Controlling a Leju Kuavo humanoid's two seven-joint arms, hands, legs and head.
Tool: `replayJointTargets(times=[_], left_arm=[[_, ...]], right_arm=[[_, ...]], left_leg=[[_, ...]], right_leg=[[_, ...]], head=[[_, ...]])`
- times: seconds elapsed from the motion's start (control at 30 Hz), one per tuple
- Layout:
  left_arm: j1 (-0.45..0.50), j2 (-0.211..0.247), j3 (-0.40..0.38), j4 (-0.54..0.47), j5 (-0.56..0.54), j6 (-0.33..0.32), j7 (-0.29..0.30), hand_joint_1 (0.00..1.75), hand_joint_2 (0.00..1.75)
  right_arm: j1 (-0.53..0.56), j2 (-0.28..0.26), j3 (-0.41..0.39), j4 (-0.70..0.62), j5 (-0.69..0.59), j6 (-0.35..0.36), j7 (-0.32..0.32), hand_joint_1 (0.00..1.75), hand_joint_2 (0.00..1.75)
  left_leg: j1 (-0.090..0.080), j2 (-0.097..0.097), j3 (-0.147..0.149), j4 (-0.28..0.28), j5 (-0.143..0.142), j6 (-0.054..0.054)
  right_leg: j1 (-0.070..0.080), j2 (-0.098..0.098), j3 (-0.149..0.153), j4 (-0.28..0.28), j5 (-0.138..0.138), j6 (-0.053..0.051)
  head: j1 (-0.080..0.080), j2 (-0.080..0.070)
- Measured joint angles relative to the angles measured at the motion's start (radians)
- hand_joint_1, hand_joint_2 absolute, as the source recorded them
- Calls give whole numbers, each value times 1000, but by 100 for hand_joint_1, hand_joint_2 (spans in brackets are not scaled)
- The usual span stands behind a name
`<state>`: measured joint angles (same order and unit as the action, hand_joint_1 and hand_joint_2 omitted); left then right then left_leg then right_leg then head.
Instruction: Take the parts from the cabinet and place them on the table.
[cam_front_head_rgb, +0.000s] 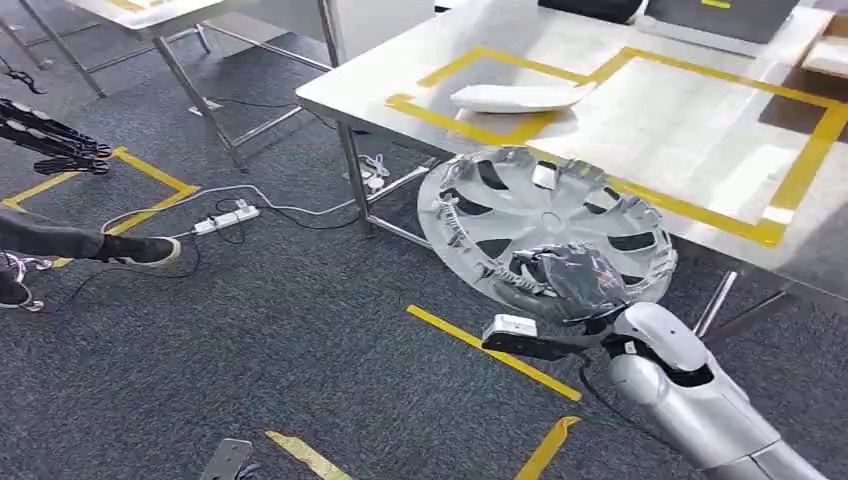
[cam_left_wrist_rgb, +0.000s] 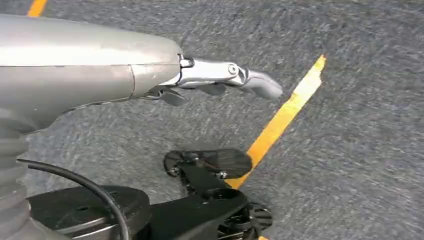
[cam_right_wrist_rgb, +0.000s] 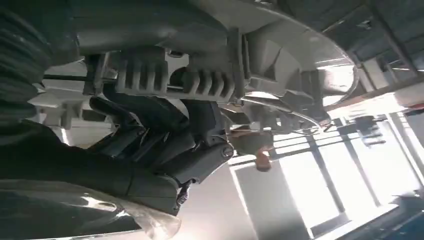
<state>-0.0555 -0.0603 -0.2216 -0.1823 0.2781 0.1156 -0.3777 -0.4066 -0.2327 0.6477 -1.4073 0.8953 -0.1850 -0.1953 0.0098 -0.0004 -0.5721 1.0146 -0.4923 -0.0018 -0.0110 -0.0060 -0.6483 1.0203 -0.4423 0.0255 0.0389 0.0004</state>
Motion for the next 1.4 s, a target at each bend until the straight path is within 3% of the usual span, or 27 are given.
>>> replayJointTargets(times=[0.1, 0.17, 0.23, 0.27, 0.3, 0.33, 0.4, 0.43, 0.47, 0.6, 0.63, 0.67, 0.73, 0.77, 0.8, 0.83, 0.9, 0.93, 0.97, 1.0, 1.07, 1.13, 1.17, 1.23, 1.27, 1.33, 1.4], left_arm=[[-1, -1, 0, 0, -2, 0, 0, 0, 175], [-3, -1, 0, 0, -3, 0, 0, 0, 175], [-1, -2, 0, 0, -4, 0, 0, 0, 175], [1, -3, 0, 0, -5, 0, 0, 0, 175], [3, -2, 0, 0, -6, 0, 0, 0, 175], [2, -2, 0, 0, -8, 0, 0, 0, 175], [2, 0, 0, 0, -9, 3, 0, 0, 175], [3, 0, 0, 0, -10, 3, 1, 0, 175], [0, 1, 0, 0, -10, 3, 3, 0, 175], [2, -1, 0, 0, -11, 4, 3, 0, 175], [0, -1, 0, 0, -12, 4, 3, 0, 175], [-2, -1, 0, 0, -11, 5, 3, 0, 175], [-5, -2, 0, 0, -14, 3, 3, 0, 175], [-6, -2, 0, 0, -15, 3, 4, 0, 175], [-5, -2, 0, 0, -17, 3, 5, 0, 175], [-3, -2, 0, 0, -18, 3, 6, 0, 175], [-3, -3, 0, 0, -18, 3, 6, 0, 175], [-4, -3, 0, 0, -18, 3, 7, 0, 175], [-8, -2, 0, 0, -19, 3, 9, 0, 175], [-9, -3, 0, 0, -21, 3, 11, 0, 175], [-8, -6, 0, 0, -22, 3, 16, 0, 175], [-10, -7, 0, 0, -23, 3, 18, 0, 175], [-12, -7, 0, 0, -24, 3, 18, 0, 175], [-12, -9, 0, 0, -24, 3, 18, 0, 175], [-12, -10, 0, 0, -25, 3, 18, 0, 175], [-11, -10, 0, 0, -25, 3, 19, 0, 175], [-12, -9, 0, 0, -25, 3, 19, 0, 175]], right_arm=[[4, 0, -16, -5, 11, -15, 4, 175, 175], [6, 0, -19, -7, 16, -32, 5, 175, 175], [10, 0, -20, -8, 22, -41, 6, 175, 175], [14, 0, -24, -10, 25, -43, 6, 175, 175], [16, 0, -26, -10, 26, -44, 6, 175, 175], [16, 0, -26, -11, 26, -45, 6, 175, 175], [19, 1, -30, -12, 27, -45, 11, 175, 175], [23, 1, -33, -11, 27, -46, 13, 175, 175], [23, 1, -34, -11, 29, -47, 14, 175, 175], [26, 1, -43, -14, 30, -49, 14, 175, 175], [25, 1, -44, -14, 28, -49, 14, 175, 175], [24, 1, -45, -14, 28, -49, 14, 175, 175], [29, 1, -47, -14, 31, -50, 15, 175, 175], [32, 1, -47, -14, 33, -52, 14, 175, 175], [35, 1, -48, -13, 34, -52, 16, 175, 175], [36, 1, -48, -13, 34, -52, 17, 175, 175], [36, 1, -48, -13, 34, -52, 18, 175, 175], [36, 1, -49, -13, 35, -53, 19, 175, 175], [33, 2, -47, -12, 37, -54, 20, 175, 175], [31, 3, -48, -12, 41, -55, 21, 175, 175], [30, 6, -50, -12, 45, -56, 21, 175, 175], [28, 8, -55, -13, 45, -56, 22, 175, 175], [25, 12, -56, -12, 45, -56, 24, 175, 175], [21, 16, -55, -11, 47, -55, 22, 175, 175], [20, 19, -53, -11, 47, -55, 21, 175, 175], [20, 23, -52, -11, 47, -55, 21, 175, 175], [19, 25, -50, -11, 46, -55, 21, 175, 175]], left_leg=[[5, 1, 4, 24, -9, -14], [4, 1, -55, 145, -36, -16], [4, 1, -139, 283, -99, -17], [3, 1, -168, 316, -108, -16], [2, 1, -172, 300, -88, -12], [-2, 0, -157, 247, -44, -6], [-12, 0, -105, 85, 77, 8], [-19, -2, -94, 51, 85, 16], [-21, -2, -90, 10, 66, 19], [-15, -3, -68, -6, 74, 31], [-14, -3, -59, -13, 73, 33], [-14, -3, -55, -13, 69, 39], [-14, -3, -51, -13, 60, 43], [-13, -3, -47, -13, 55, 42], [-11, -3, -41, -12, 50, 41], [-8, -3, -33, -12, 43, 38], [-1, -5, -10, -8, 25, 27], [0, -6, -3, -6, 16, 18], [-4, -7, -6, 1, 11, 11], [-4, -7, -10, 0, 11, 6], [-1, -4, -3, -5, 9, -2], [2, -3, -6, 15, -10, -12], [2, -3, -31, 70, -35, -14], [2, -3, -118, 236, -95, -16], [2, -3, -157, 298, -108, -16], [0, -3, -175, 294, -66, -10], [-5, -3, -118, 138, 45, 3]], right_leg=[[-2, 4, 25, -5, -9, -20], [-1, 5, 40, -5, -21, -36], [4, 9, 53, -5, -33, -42], [8, 13, 62, -5, -40, -43], [11, 16, 72, -5, -48, -44], [12, 19, 84, -5, -55, -44], [13, 20, 106, -5, -70, -42], [13, 21, 111, -5, -76, -38], [14, 22, 105, -5, -79, -32], [15, 20, 104, -13, -97, -12], [14, 16, 94, 11, -109, -8], [13, 17, 56, 81, -136, -6], [7, 17, -47, 242, -183, 2], [4, 16, -88, 292, -185, 7], [0, 16, -106, 294, -160, 13], [-4, 15, -100, 257, -117, 18], [-13, 7, -32, 77, 4, 28], [-15, 2, -6, 25, 12, 34], [-5, 3, 15, 8, 1, 30], [-5, 2, 16, 5, -12, 11], [0, 7, 16, 5, -16, -3], [-6, 8, 32, -5, -18, -19], [-6, 7, 38, -5, -23, -27], [-2, 8, 48, -5, -31, -37], [0, 9, 53, -5, -36, -39], [3, 12, 68, -5, -47, -38], [4, 13, 89, -5, -60, -36]], head=[[0, 0], [-3, 0], [-4, 0], [-4, 0], [-3, 0], [-3, 0], [-3, 0], [-2, 0], [-3, 0], [-2, 0], [0, 0], [1, 0], [-1, 0], [0, 0], [0, 0], [0, 0], [1, 0], [0, 0], [6, 0], [4, 0], [0, 0], [-1, 0], [-6, 0], [-8, 0], [-8, 0], [-8, 0], [-8, 0]])
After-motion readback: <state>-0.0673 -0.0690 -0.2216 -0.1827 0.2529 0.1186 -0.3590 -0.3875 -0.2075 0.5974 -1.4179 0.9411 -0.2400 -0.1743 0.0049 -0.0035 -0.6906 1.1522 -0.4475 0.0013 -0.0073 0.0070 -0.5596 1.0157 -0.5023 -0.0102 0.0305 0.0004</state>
